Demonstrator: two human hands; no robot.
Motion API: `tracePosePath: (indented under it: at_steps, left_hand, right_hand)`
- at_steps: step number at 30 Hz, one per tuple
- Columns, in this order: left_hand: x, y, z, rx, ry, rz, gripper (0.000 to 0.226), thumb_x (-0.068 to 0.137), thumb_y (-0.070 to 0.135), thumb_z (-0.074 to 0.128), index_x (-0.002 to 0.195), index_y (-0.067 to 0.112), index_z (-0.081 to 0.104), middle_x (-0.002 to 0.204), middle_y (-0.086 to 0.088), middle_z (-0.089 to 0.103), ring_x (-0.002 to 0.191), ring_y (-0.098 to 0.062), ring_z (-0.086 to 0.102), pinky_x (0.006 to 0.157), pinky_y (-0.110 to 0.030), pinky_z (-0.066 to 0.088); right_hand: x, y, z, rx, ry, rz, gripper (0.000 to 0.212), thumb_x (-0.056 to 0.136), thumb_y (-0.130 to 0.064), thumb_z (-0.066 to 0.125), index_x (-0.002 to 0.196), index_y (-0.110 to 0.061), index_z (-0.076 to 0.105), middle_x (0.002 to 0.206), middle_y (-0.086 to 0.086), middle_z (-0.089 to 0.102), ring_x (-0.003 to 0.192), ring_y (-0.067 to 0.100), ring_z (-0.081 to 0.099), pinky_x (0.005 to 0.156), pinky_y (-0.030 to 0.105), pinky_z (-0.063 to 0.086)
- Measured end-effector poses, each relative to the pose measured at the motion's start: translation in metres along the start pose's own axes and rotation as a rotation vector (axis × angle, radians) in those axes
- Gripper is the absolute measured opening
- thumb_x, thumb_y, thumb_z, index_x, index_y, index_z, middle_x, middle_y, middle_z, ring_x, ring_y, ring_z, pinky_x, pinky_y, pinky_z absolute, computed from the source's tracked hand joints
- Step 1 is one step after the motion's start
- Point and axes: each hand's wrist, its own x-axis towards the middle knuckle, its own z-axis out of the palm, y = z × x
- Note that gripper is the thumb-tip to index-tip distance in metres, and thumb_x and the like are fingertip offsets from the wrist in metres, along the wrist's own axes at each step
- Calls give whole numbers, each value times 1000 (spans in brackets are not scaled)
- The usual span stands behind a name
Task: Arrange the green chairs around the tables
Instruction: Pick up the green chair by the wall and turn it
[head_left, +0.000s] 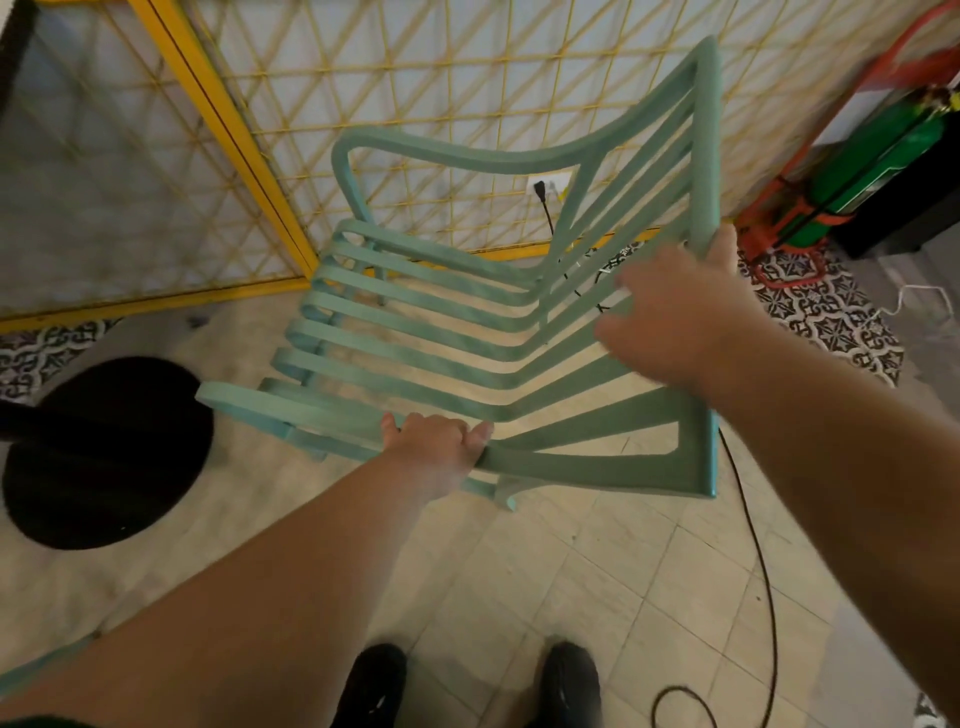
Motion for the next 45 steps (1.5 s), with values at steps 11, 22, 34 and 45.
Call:
tracePosePath:
  at_steps: [11, 22, 34, 45]
  left_hand:
    - [15, -83, -6, 144, 225, 82, 95, 55, 109, 7, 68, 29, 56, 70, 8, 58, 77, -20, 52, 103, -58, 29]
    - [23, -101, -7, 248, 200, 116, 101, 53, 108, -2, 67, 27, 56, 67, 3, 57, 67, -15, 47, 79, -46, 26]
    - [25, -97, -14, 237, 135, 119, 104, 48, 109, -5, 74, 29, 58, 71, 4, 61, 69, -13, 49, 79, -46, 24]
    - [10, -82, -7, 227, 135, 73, 100, 51, 105, -5, 77, 30, 57, 77, 4, 61, 78, -18, 54, 88, -48, 34]
  right_hand:
    - [-92, -72, 76, -61, -242, -239, 39, 99, -52, 39, 113, -21, 57, 104, 5, 57, 104, 28, 52, 89, 44, 42]
    - [-73, -78, 120, -234, -89, -265, 19, 95, -16, 46, 107, -21, 60, 100, 0, 66, 80, 21, 52, 71, 36, 35]
    - [-68, -79, 120, -249, -55, -288, 12, 95, -18, 52, 96, -22, 64, 80, -1, 55, 73, 23, 50, 68, 37, 37]
    - [-61, -62, 120, -269, -48, -337, 10, 92, -14, 55, 90, -20, 63, 72, -2, 54, 71, 24, 53, 68, 37, 41]
